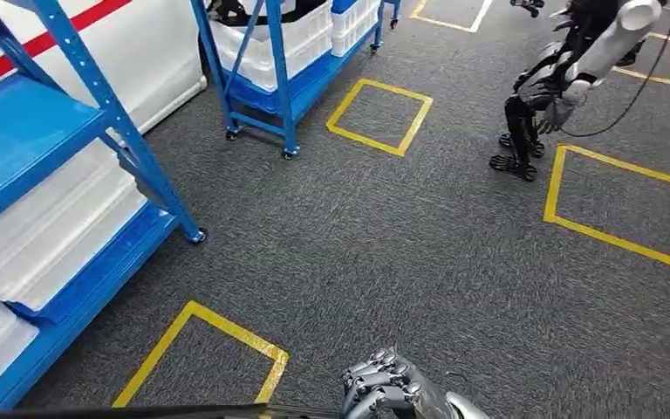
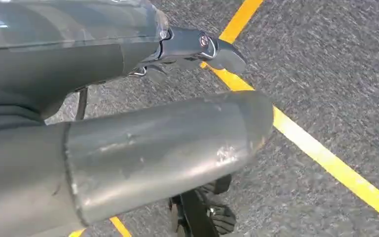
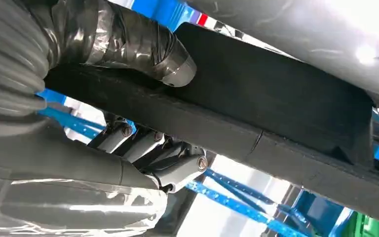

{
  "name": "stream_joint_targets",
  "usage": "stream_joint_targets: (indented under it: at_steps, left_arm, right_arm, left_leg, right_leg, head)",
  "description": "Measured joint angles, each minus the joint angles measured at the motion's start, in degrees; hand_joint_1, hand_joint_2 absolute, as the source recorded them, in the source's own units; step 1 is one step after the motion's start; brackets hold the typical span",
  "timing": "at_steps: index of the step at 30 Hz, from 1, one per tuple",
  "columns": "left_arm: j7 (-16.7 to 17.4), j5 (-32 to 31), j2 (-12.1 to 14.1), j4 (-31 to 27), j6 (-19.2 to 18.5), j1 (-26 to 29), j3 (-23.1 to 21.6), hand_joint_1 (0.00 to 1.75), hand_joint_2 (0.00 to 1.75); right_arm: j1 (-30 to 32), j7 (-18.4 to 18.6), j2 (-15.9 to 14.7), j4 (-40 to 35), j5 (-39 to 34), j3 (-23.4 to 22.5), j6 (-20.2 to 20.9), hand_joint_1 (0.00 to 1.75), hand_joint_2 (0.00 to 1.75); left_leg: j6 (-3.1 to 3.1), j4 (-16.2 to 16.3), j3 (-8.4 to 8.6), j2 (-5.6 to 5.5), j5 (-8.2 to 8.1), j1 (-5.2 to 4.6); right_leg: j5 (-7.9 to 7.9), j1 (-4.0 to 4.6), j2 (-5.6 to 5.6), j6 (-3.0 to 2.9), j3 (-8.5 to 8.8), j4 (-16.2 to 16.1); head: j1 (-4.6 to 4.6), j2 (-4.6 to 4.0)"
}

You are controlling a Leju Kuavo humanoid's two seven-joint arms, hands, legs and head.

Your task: Take the parts from the cabinet and place them on the table.

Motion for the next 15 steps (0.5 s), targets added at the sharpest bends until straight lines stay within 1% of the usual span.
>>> stream_joint_targets:
  at_steps: [1, 2, 3, 4, 5, 6, 7, 8, 9, 10, 11, 12, 13, 14, 15]
  left_arm:
    - [-0.35, 0.24, 0.02, 0.00, -0.02, -0.04, 0.27, 0.00, 0.00]
    - [-0.68, 0.46, 0.02, 0.00, -0.04, -0.01, 0.46, 0.00, 0.00]
    - [-0.85, 0.73, 0.09, 0.00, -0.09, 0.06, 0.68, 0.00, 0.00]
    - [-1.12, 0.83, 0.07, 0.00, -0.29, -0.05, 0.86, 0.00, 0.00]
    - [-1.36, 0.88, 0.04, 0.00, -0.35, 0.02, 1.10, 0.00, 0.00]
    - [-1.55, 0.94, 0.02, 0.00, -0.42, -0.12, 1.25, 0.00, 0.00]
    - [-1.71, 1.05, 0.00, -0.02, -0.48, -0.16, 1.29, 0.00, 0.00]
    - [-1.82, 1.10, -0.11, -0.02, -0.55, -0.20, 1.31, 0.00, 0.00]
    - [-1.97, 1.10, -0.13, -0.02, -0.59, -0.17, 1.36, 0.00, 0.00]
    - [-2.03, 0.96, -0.15, 0.00, -0.72, -0.03, 1.40, 0.00, 0.00]
    - [-2.06, 0.81, -0.15, 0.00, -0.72, 0.10, 1.40, 0.00, 0.00]
    - [-2.05, 0.72, -0.15, 0.00, -0.72, 0.14, 1.40, 0.00, 0.00]
    - [-2.05, 0.66, -0.15, 0.00, -0.72, 0.12, 1.40, 0.00, 0.00]
    - [-2.06, 0.61, -0.20, 0.00, -0.72, 0.11, 1.40, 0.00, 0.00]
    - [-2.06, 0.59, -0.22, 0.00, -0.72, 0.06, 1.40, 0.00, 0.00]
  right_arm:
    - [-0.51, 0.22, 0.09, 0.09, 0.00, 0.09, 0.33, 1.66, 1.75]
    - [-1.07, 0.41, 0.13, 0.15, -0.11, 0.20, 0.66, 1.66, 1.75]
    - [-1.69, 0.53, 0.18, 0.31, -0.20, 0.33, 0.83, 1.66, 1.75]
    - [-2.08, 0.70, 0.22, 0.35, -0.35, 0.50, 1.07, 1.66, 1.75]
    - [-2.41, 0.85, 0.22, 0.39, -0.63, 0.59, 1.38, 1.66, 1.75]
    - [-3.01, 1.01, 0.24, 0.41, -0.87, 0.68, 1.64, 1.66, 1.75]
    - [-3.48, 1.25, 0.24, 0.44, -1.03, 0.79, 1.91, 1.66, 1.75]
    - [-3.67, 1.38, 0.24, 0.46, -1.07, 0.81, 2.10, 1.66, 1.75]
    - [-4.05, 1.47, 0.24, 0.48, -1.11, 0.85, 2.19, 1.66, 1.75]
    - [-4.53, 1.51, 0.24, 0.63, -1.18, 0.90, 2.36, 1.66, 1.75]
    - [-4.76, 1.51, 0.24, 0.83, -1.33, 1.01, 2.50, 1.66, 1.75]
    - [-4.75, 1.51, 0.24, 0.88, -1.53, 1.07, 2.56, 1.66, 1.75]
    - [-4.78, 1.51, 0.24, 0.96, -1.66, 1.16, 2.60, 1.66, 1.75]
    - [-4.85, 1.51, 0.24, 1.03, -1.75, 1.27, 2.60, 1.66, 1.75]
    - [-4.91, 1.51, 0.24, 1.05, -1.77, 1.33, 2.60, 1.66, 1.75]
  left_leg:
    - [0.17, -5.14, 2.13, -0.68, 3.00, 0.02]
    - [0.40, -9.46, 3.86, -2.49, 5.08, 0.07]
    - [0.56, -10.87, 4.27, -4.62, 4.16, 0.05]
    - [0.63, -11.59, 4.56, -4.28, 4.14, 0.09]
    - [0.84, -11.54, 4.48, -3.90, 4.29, -0.14]
    - [0.97, -11.52, 4.52, -3.31, 4.35, -0.32]
    - [1.48, -12.04, 4.73, -2.69, 4.68, 0.05]
    - [1.92, -12.55, 5.06, -1.88, 5.00, 0.22]
    - [2.25, -12.75, 5.22, -1.41, 5.02, 0.16]
    - [2.44, -12.74, 5.22, -0.78, 4.99, 0.07]
    - [2.53, -12.70, 5.20, -0.14, 4.93, 0.01]
    - [2.58, -12.69, 5.19, 0.54, 4.88, -0.01]
    - [2.55, -12.67, 5.20, 1.21, 4.80, -0.01]
    - [2.43, -12.67, 5.31, 1.86, 4.70, 0.00]
    - [2.29, -12.67, 5.48, 2.44, 4.56, 0.02]
  right_leg:
    - [-0.10, -0.01, 0.71, 0.11, 0.03, 0.24]
    - [-0.26, -0.07, 1.25, 0.24, -0.10, 0.53]
    - [-0.40, 0.24, 1.73, 0.52, -0.49, 0.95]
    - [-0.32, 0.04, 2.40, 0.76, -0.96, 1.24]
    - [0.02, -0.24, 2.80, 1.26, -1.15, 1.06]
    - [0.25, -0.40, 3.37, 1.62, -1.23, 0.83]
    - [0.33, -0.12, 3.93, 1.95, -1.34, 0.85]
    - [-0.25, -0.21, 1.66, 2.03, -1.39, 1.58]
    - [-1.66, -0.05, -0.64, 2.33, -2.19, 3.45]
    - [-3.81, -0.15, -1.66, 2.55, -4.03, 7.07]
    - [-6.00, -0.35, -2.15, 2.75, -6.30, 11.70]
    - [-7.34, -0.57, -2.33, 2.95, -8.32, 15.58]
    - [-7.47, -0.80, -2.40, 3.10, -9.36, 17.51]
    - [-6.22, -1.00, -2.54, 3.22, -8.97, 16.60]
    - [-4.15, -1.12, -2.83, 3.25, -7.40, 13.55]
  head:
    - [0.00, -0.02]
    - [0.00, -0.02]
    - [0.02, 0.00]
    - [0.00, 0.00]
    - [0.02, -0.02]
    - [0.00, 0.00]
    - [0.00, 0.00]
    - [0.02, 0.00]
    - [0.04, -0.02]
    - [0.02, 0.00]
    - [0.02, 0.00]
    - [0.02, 0.00]
    - [0.02, 0.00]
    - [0.02, 0.00]
    - [0.02, -0.02]
